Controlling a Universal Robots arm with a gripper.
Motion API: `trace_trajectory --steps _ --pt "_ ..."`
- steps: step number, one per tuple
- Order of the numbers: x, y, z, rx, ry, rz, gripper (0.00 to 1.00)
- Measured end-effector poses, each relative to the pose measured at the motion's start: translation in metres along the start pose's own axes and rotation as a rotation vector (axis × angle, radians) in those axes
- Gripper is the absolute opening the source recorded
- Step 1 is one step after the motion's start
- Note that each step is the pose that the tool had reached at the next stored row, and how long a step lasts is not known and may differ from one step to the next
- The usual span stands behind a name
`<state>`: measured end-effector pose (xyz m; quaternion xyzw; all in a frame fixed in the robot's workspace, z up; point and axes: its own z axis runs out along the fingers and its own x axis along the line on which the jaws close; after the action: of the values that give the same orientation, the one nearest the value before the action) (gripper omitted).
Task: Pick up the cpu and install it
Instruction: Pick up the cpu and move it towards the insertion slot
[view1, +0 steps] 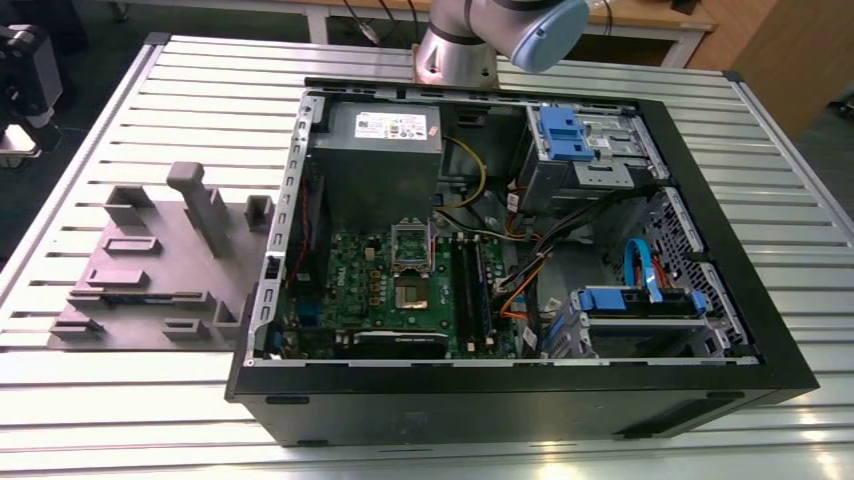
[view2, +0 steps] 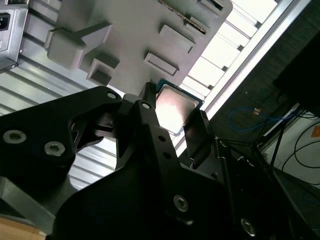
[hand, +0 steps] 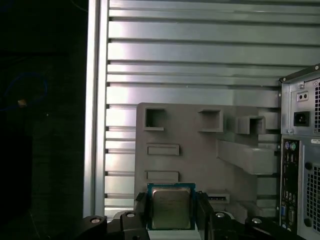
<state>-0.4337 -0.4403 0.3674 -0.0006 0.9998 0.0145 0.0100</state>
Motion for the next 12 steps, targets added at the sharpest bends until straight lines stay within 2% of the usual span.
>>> trace_trajectory --steps 7,12 --pt "-0.0001 0.0000 -0.0003 0.0001 0.0001 0.000 0.47" --pt "-0.0028 0.0000 -0.0002 0.0000 0.0001 0.000 0.47"
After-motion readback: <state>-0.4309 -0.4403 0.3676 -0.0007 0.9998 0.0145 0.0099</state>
